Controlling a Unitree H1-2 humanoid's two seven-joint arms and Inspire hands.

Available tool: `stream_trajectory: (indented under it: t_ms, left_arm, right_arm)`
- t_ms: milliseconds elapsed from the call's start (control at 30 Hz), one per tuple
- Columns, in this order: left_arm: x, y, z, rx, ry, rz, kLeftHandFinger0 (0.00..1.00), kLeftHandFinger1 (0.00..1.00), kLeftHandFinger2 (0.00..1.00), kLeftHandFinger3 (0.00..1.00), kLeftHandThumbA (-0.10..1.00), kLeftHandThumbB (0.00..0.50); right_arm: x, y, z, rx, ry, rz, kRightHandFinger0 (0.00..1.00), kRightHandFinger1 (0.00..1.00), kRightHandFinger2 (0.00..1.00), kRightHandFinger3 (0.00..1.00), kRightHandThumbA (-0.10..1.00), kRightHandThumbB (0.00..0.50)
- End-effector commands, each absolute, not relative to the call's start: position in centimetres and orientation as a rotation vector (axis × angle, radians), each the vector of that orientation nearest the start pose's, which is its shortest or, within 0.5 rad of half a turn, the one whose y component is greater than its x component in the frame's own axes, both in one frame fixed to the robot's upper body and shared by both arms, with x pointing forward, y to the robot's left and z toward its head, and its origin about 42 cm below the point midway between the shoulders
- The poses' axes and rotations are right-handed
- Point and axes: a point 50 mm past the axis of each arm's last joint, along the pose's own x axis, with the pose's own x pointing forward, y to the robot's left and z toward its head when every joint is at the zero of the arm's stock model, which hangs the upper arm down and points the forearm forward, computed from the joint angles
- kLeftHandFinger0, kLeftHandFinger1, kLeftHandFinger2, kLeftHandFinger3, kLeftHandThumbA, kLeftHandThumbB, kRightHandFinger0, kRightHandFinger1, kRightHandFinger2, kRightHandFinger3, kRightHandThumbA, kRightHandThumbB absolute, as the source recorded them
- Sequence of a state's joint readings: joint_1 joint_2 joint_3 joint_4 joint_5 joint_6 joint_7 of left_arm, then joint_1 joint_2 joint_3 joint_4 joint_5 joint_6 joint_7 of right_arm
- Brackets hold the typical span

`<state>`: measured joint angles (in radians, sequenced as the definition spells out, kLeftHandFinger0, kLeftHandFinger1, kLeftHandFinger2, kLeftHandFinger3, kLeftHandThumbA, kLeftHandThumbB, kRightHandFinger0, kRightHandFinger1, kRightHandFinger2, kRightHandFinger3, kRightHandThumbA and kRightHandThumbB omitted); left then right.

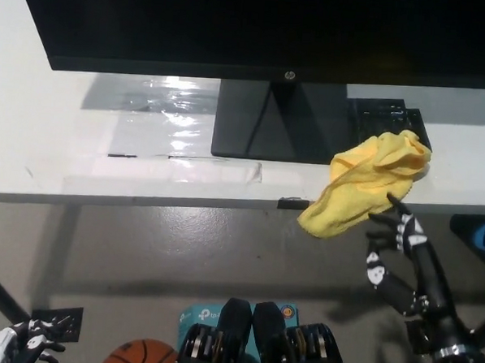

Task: The robot uses its right hand to pick up the cloth kept in the middle of the desk and use it to wipe the monitor in the middle of the desk by swiping its screen twice

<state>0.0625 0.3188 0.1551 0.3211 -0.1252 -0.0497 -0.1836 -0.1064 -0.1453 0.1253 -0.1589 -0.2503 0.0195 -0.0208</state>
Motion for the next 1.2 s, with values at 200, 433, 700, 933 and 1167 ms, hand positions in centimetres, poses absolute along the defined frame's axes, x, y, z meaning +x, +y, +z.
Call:
stream_trajectory:
  t_ms: [200, 433, 700, 933, 1167]
  left_arm:
    - [24.3, 37.8, 3.6, 0.152, 0.243, 0.033, 0.41, 0.47, 0.64, 0.76, 0.41, 0.225]
    - [24.4, 37.7, 3.6, 0.142, 0.243, 0.034, 0.38, 0.45, 0.63, 0.76, 0.4, 0.238]
    - [25.0, 38.2, 4.1, 0.144, 0.24, 0.042, 0.38, 0.46, 0.64, 0.77, 0.39, 0.245]
    - [25.2, 38.3, 4.4, 0.163, 0.227, 0.024, 0.39, 0.47, 0.66, 0.77, 0.41, 0.209]
    - [25.1, 38.2, 4.6, 0.178, 0.235, 0.027, 0.43, 0.51, 0.68, 0.79, 0.42, 0.195]
  right_arm:
    - [33.1, -21.6, 26.9, -0.472, -0.553, 0.137, 0.59, 0.78, 0.87, 1.0, 0.26, 0.157]
    - [36.9, -23.4, 29.5, -0.781, -0.376, 0.209, 1.0, 1.0, 1.0, 1.0, 0.53, 0.306]
    - [40.8, -24.3, 28.4, -0.869, -0.293, 0.179, 1.0, 1.0, 1.0, 1.0, 0.58, 0.38]
    - [43.7, -24.9, 27.0, -0.954, -0.191, 0.151, 1.0, 1.0, 1.0, 1.0, 0.63, 0.443]
    - [46.2, -24.8, 25.9, -0.956, -0.1, 0.162, 1.0, 1.0, 1.0, 1.0, 0.63, 0.44]
